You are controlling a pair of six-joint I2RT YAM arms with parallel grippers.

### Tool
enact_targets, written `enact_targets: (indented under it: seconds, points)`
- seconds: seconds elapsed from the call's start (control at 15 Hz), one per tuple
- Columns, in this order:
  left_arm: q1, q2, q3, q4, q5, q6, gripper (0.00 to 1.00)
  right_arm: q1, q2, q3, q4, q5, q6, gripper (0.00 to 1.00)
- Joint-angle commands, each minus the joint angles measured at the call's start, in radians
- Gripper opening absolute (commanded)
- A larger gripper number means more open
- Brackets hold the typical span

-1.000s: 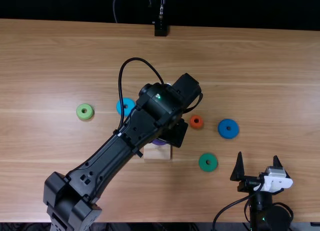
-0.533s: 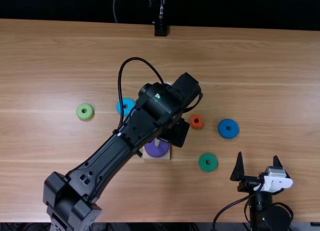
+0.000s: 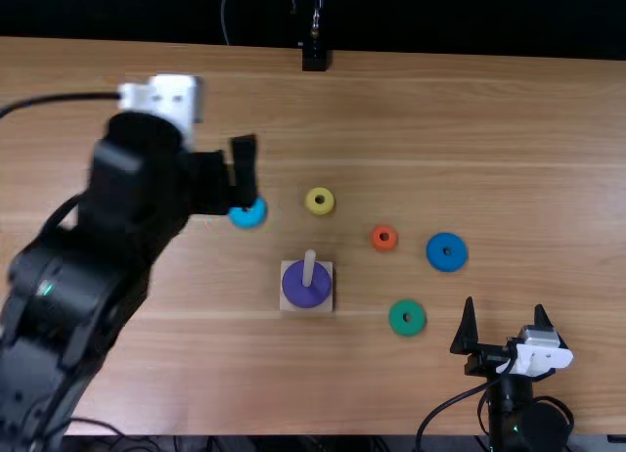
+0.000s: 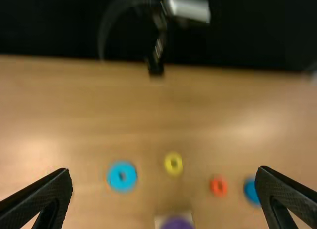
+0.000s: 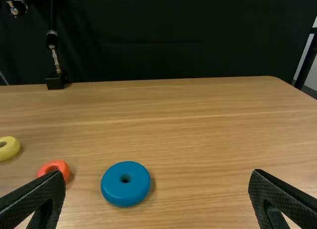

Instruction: Build the Hanoi tower: stack the rings onto the peg from bottom to top in this color order: purple, dark blue, light blue, dark green, light green, yellow, orange.

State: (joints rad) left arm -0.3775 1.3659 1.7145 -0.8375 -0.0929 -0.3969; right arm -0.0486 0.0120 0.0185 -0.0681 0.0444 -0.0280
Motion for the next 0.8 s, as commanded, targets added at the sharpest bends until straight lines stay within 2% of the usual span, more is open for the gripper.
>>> enact_targets:
  seconds: [0.0,0.13,0.2,0.27,0.33,0.4,0.53,0.73]
  points:
    - [0.069,-0.082,-0.228,0.092,-0.003,-0.003,1.0,-0.01,-0.012,-0.011,-0.023,0.0,0.0,1.0]
    - [0.17,-0.307,-0.549,0.326,0.006,0.007,1.0,-0.01,-0.012,-0.011,-0.023,0.0,0.0,1.0]
    - [0.216,-0.41,-0.701,0.433,0.027,0.012,1.0,-0.01,-0.012,-0.011,-0.023,0.0,0.0,1.0]
    - [0.255,-0.511,-0.863,0.525,0.065,0.029,1.0,-0.01,-0.012,-0.011,-0.023,0.0,0.0,1.0]
    - [0.29,-0.628,-1.035,0.62,0.095,0.069,1.0,-0.01,-0.012,-0.011,-0.023,0.0,0.0,1.0]
    - [0.312,-0.766,-1.208,0.745,0.102,0.113,1.0,-0.01,-0.012,-0.011,-0.023,0.0,0.0,1.0]
    - [0.312,-0.985,-1.468,0.904,0.104,0.167,1.0,-0.01,-0.012,-0.011,-0.023,0.0,0.0,1.0]
    - [0.307,-1.183,-1.662,0.931,0.104,0.176,1.0,-0.01,-0.012,-0.011,-0.023,0.0,0.0,1.0]
